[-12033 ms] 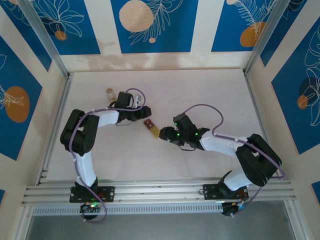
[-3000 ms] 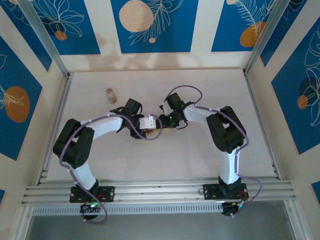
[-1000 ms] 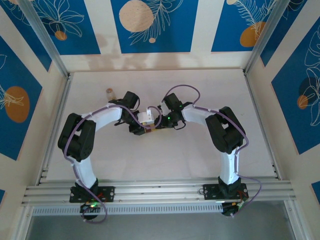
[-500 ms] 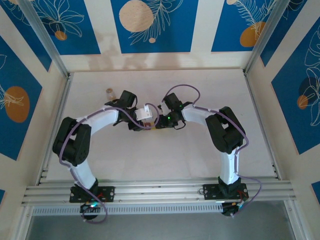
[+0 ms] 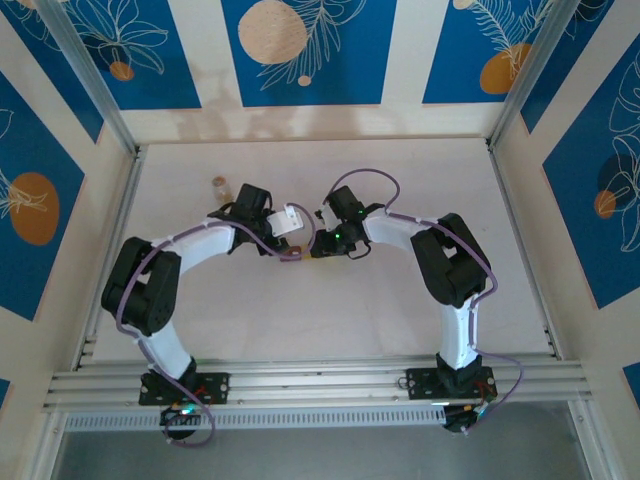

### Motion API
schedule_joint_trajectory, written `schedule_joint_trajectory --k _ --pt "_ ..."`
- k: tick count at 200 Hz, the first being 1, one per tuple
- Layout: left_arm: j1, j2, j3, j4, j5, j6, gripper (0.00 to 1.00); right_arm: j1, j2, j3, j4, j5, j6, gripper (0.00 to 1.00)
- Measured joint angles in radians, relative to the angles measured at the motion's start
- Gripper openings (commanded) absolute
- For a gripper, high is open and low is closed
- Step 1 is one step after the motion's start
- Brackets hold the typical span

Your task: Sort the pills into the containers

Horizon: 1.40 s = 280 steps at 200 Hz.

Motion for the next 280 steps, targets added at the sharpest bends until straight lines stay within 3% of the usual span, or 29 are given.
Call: schedule_joint_trajectory --k 202,280 --pt "0.018 -0.010 -0.014 0.164 -0.021 -0.097 0.56 -0.002 -0.002 -0.005 0.008 0.002 0.021 0.41" --pt "0.024 -0.277 -0.142 0.173 0.005 -0.203 0.58 -0.007 -0.007 -0.014 0.019 0.002 0.031 0.41"
